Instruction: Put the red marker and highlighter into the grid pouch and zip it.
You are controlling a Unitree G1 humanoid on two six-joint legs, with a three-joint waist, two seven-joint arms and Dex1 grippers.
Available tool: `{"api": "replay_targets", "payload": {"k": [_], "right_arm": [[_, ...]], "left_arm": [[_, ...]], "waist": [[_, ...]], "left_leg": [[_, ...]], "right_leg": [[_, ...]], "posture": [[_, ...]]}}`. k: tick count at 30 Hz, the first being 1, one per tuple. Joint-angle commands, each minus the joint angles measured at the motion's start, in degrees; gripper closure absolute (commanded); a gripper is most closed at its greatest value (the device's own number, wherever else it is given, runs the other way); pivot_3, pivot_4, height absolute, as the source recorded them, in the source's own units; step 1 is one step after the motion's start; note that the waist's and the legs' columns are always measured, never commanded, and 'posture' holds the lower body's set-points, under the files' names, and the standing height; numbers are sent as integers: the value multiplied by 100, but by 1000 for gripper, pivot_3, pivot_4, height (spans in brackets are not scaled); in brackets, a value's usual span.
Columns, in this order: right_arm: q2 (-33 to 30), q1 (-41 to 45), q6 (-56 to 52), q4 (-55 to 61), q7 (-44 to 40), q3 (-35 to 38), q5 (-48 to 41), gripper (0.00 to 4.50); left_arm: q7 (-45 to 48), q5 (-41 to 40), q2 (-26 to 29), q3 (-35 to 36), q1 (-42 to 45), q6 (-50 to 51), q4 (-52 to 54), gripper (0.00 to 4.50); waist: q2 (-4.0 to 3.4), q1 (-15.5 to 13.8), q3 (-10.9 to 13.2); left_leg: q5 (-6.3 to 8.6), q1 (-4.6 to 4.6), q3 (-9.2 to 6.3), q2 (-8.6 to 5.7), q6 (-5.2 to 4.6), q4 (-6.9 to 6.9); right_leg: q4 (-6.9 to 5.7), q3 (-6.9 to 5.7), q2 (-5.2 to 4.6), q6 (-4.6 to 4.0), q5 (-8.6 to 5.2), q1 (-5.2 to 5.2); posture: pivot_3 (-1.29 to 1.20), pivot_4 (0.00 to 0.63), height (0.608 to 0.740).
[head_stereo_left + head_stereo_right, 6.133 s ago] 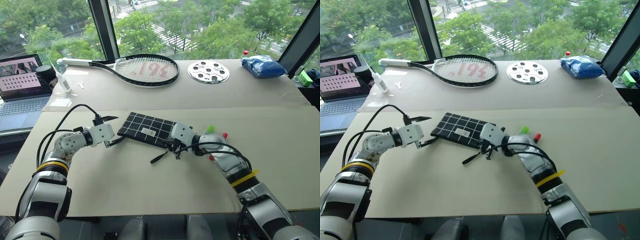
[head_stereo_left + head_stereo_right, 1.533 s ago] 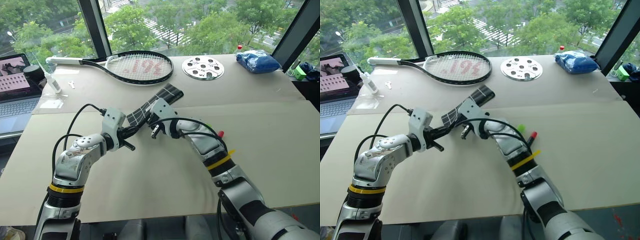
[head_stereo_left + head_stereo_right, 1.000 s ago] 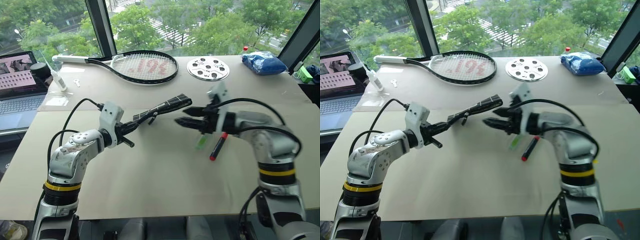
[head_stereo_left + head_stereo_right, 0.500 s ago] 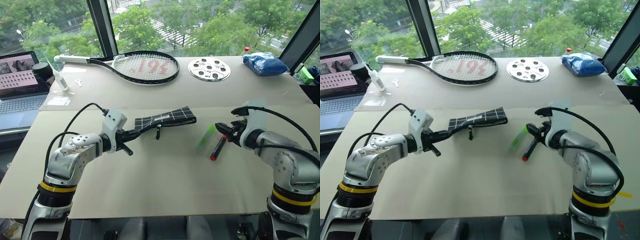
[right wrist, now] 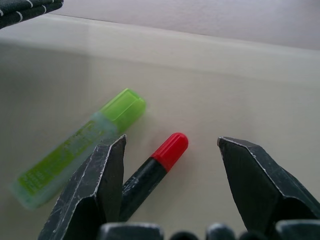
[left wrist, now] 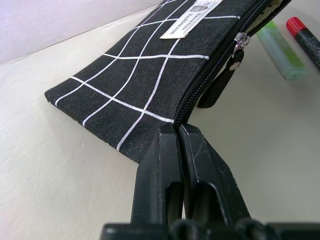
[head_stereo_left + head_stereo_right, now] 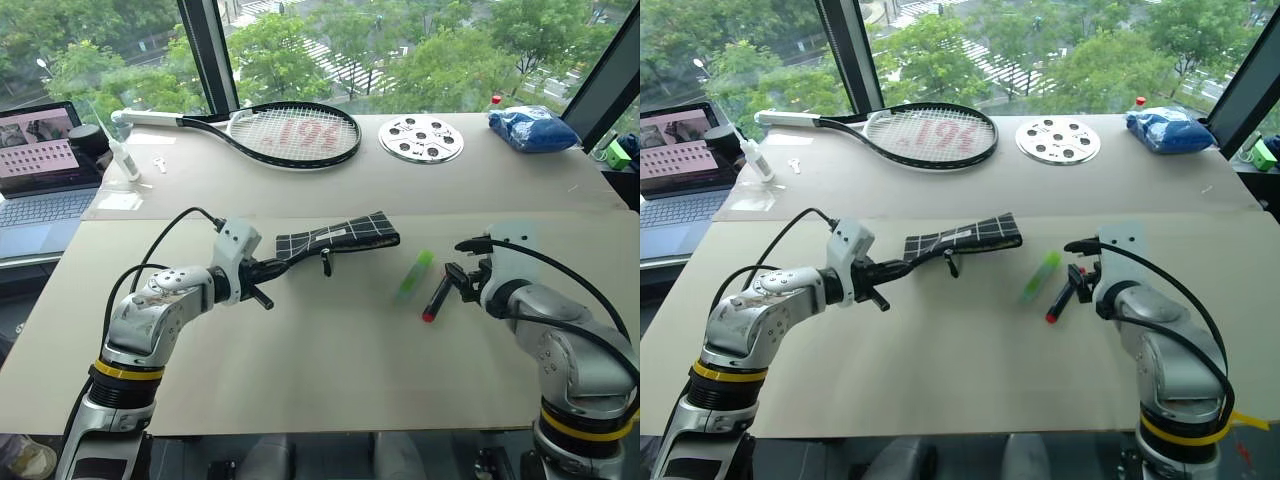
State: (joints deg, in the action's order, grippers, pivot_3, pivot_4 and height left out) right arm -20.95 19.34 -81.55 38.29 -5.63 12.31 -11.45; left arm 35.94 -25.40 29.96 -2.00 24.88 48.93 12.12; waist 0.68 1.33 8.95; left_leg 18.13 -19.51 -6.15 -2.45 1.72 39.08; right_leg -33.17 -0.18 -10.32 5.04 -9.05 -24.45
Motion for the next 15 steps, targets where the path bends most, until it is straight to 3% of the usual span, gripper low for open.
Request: {"api": "replay_targets", "payload": {"k": [1,15], "right_arm": [[-11,50,-145,346,183,36,171,1237],[450,-419,6,201,412,-203,407,1237]], "left_arm": [[-29,53,-41,29,109,-152,-3,4500],[-136,86,-228,60,82,-160,58,4500]], "waist": [[0,-13,0],[0,-23,0]], "left_leg": [[0,0,0,0,0,0],[1,7,0,0,-2,-1]], "right_leg": [[0,0,0,0,0,0],[0,0,1,0,0,5]], "posture": [[0,150,740],[0,150,740]]}}
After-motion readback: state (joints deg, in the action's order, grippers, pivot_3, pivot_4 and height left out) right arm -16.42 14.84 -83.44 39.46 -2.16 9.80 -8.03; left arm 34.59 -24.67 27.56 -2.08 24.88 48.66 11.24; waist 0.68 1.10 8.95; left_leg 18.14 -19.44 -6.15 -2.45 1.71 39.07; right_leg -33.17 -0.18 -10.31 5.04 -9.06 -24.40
